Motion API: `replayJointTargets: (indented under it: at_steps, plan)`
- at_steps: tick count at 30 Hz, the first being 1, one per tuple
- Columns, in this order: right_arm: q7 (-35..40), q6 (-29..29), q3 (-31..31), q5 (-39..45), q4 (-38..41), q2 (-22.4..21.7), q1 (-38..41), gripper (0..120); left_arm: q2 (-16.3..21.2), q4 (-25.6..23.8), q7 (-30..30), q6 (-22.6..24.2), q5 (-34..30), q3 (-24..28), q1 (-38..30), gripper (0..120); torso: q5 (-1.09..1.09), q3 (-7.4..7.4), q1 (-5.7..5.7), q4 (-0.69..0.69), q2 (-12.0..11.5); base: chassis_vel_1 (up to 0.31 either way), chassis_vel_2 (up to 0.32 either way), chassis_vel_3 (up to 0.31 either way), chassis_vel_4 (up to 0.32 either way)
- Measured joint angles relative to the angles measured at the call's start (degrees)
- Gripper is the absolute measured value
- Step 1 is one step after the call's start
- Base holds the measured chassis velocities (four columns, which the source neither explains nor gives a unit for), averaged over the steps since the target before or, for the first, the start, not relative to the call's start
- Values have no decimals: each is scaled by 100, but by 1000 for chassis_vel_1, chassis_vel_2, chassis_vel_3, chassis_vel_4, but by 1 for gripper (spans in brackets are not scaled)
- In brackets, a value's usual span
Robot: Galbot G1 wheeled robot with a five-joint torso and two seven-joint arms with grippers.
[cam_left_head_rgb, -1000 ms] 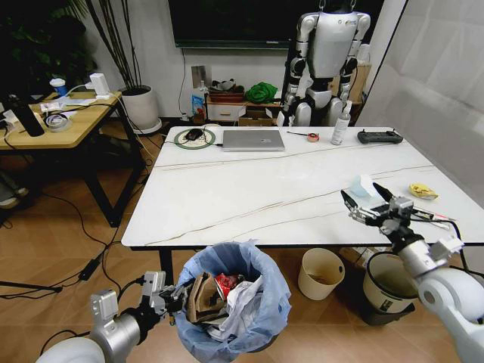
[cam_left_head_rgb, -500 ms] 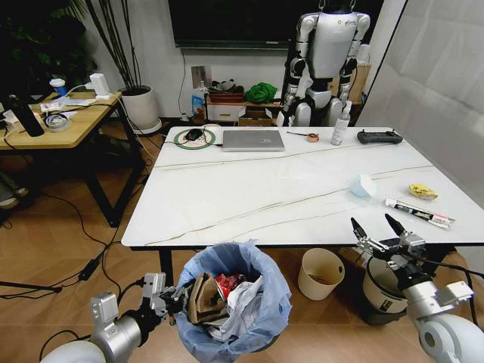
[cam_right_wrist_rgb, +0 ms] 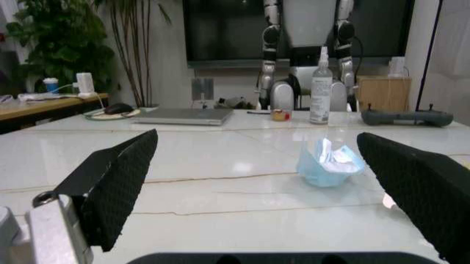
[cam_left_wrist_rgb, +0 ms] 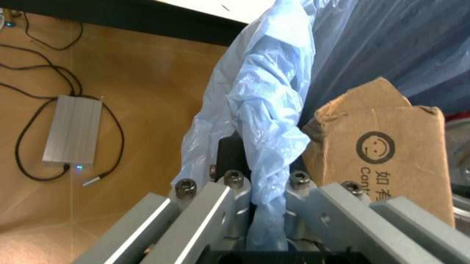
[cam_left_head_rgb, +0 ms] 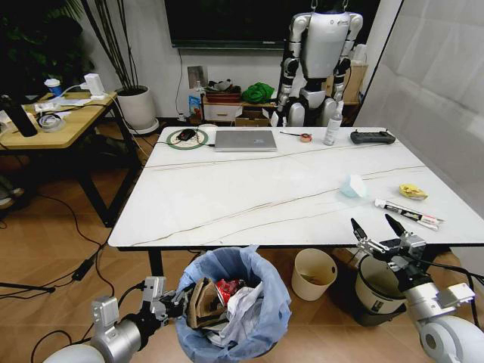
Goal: Pick up the trash bin and place the trash from the table into it.
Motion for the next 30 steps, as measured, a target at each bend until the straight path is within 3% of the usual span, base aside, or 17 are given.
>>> replayJointTargets:
  at_steps: [30]
  plan:
    - [-23, 14, -39, 125, -97, -77, 72, 100, -19, 17, -6, 0, 1, 38, -10, 0, 0, 0, 0, 1, -1, -69, -70, 71, 70]
